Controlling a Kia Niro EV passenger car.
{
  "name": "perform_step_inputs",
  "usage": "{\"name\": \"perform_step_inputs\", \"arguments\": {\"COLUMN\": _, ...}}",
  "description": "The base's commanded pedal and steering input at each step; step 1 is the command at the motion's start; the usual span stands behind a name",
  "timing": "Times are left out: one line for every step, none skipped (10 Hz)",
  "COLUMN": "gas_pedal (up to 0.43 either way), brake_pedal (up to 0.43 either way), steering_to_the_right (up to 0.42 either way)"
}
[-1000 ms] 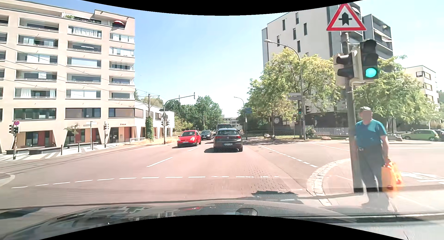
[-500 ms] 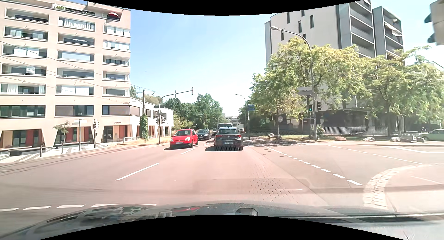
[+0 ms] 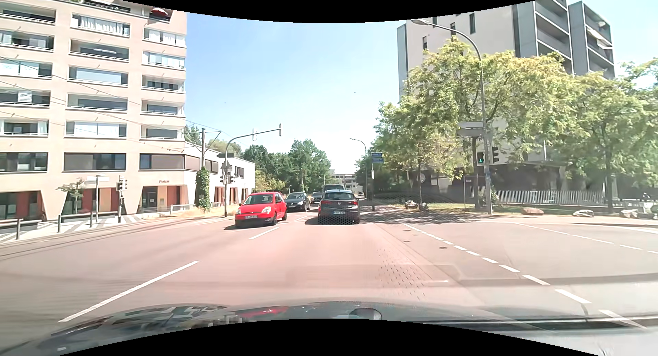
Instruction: Follow the waypoints while adhering to traffic rules and regulations
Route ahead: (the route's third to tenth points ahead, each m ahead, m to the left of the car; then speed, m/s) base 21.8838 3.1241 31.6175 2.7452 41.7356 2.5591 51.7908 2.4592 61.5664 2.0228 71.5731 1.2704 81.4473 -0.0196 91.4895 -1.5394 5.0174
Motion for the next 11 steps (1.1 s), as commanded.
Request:
{"name": "perform_step_inputs", "arguments": {"gas_pedal": 0.110, "brake_pedal": 0.000, "steering_to_the_right": -0.004}}
{"name": "perform_step_inputs", "arguments": {"gas_pedal": 0.110, "brake_pedal": 0.000, "steering_to_the_right": -0.004}}
{"name": "perform_step_inputs", "arguments": {"gas_pedal": 0.110, "brake_pedal": 0.000, "steering_to_the_right": -0.005}}
{"name": "perform_step_inputs", "arguments": {"gas_pedal": 0.110, "brake_pedal": 0.000, "steering_to_the_right": -0.005}}
{"name": "perform_step_inputs", "arguments": {"gas_pedal": 0.110, "brake_pedal": 0.000, "steering_to_the_right": -0.005}}
{"name": "perform_step_inputs", "arguments": {"gas_pedal": 0.110, "brake_pedal": 0.000, "steering_to_the_right": -0.005}}
{"name": "perform_step_inputs", "arguments": {"gas_pedal": 0.110, "brake_pedal": 0.000, "steering_to_the_right": -0.005}}
{"name": "perform_step_inputs", "arguments": {"gas_pedal": 0.110, "brake_pedal": 0.000, "steering_to_the_right": -0.005}}
{"name": "perform_step_inputs", "arguments": {"gas_pedal": 0.110, "brake_pedal": 0.000, "steering_to_the_right": -0.006}}
{"name": "perform_step_inputs", "arguments": {"gas_pedal": 0.110, "brake_pedal": 0.000, "steering_to_the_right": -0.006}}
{"name": "perform_step_inputs", "arguments": {"gas_pedal": 0.110, "brake_pedal": 0.000, "steering_to_the_right": -0.006}}
